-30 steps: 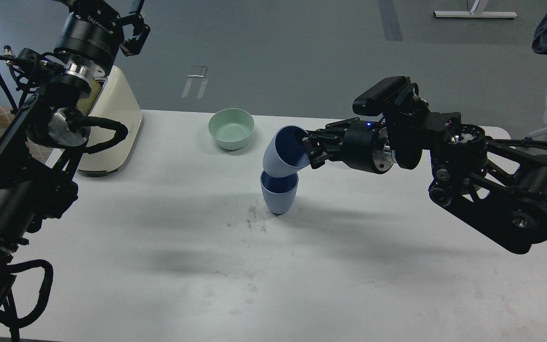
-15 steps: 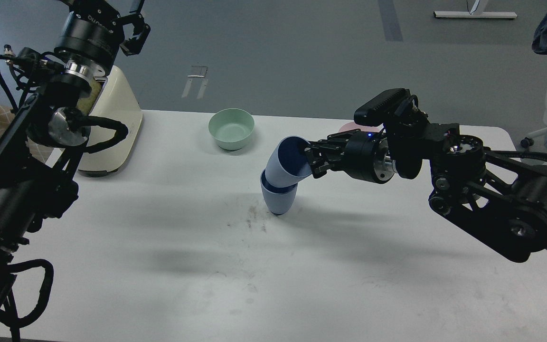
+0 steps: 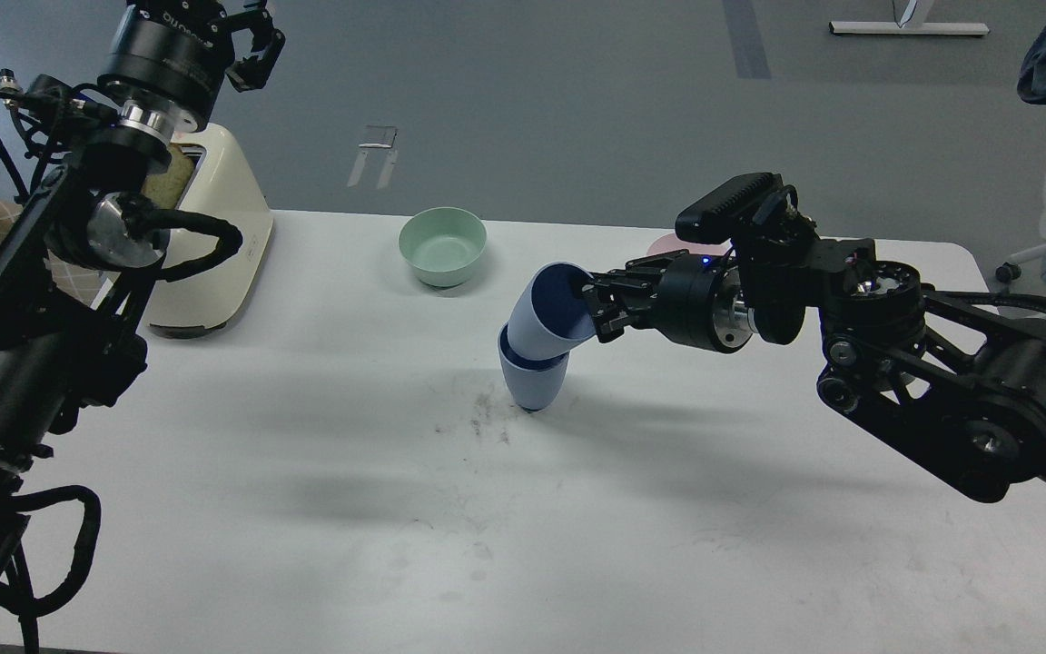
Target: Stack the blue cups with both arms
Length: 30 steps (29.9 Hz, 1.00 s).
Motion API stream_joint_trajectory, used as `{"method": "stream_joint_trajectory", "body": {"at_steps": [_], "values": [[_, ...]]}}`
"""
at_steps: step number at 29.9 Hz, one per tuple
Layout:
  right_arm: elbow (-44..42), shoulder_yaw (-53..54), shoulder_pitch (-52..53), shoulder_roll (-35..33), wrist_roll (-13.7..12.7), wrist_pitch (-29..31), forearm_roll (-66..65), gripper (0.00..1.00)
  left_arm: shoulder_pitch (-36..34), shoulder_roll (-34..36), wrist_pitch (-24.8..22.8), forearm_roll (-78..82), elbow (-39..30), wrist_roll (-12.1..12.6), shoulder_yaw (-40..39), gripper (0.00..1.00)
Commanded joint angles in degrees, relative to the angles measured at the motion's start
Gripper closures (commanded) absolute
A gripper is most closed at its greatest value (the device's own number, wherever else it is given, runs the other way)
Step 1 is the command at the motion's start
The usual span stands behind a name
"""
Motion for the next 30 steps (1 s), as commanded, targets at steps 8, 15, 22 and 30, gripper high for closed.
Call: {"method": "stream_joint_trajectory", "body": {"at_steps": [8,15,22,30], "values": [[-0.5,0.0,-0.3,0.3,0.0,0.0,0.0,0.78,0.1,0.0,0.0,0.0,0.0,0.0,0.0,0.02],[-0.6,0.0,-0.4,0.6,0.0,0.0,0.0,0.75,0.2,0.1,0.0,0.0,0.0,0.0,0.0,0.02],[-0.5,2.1,-0.4,0.9,0.0,0.0,0.0,0.51,0.4,0.0,0.0,0.0,-0.1,0.0,0.0,0.02],[-0.7,7.8,-0.6,1.0,0.0,0.0,0.4,0.18,0.5,-0.2,0.0,0.0,0.0,0.0,0.0,0.02]]}}
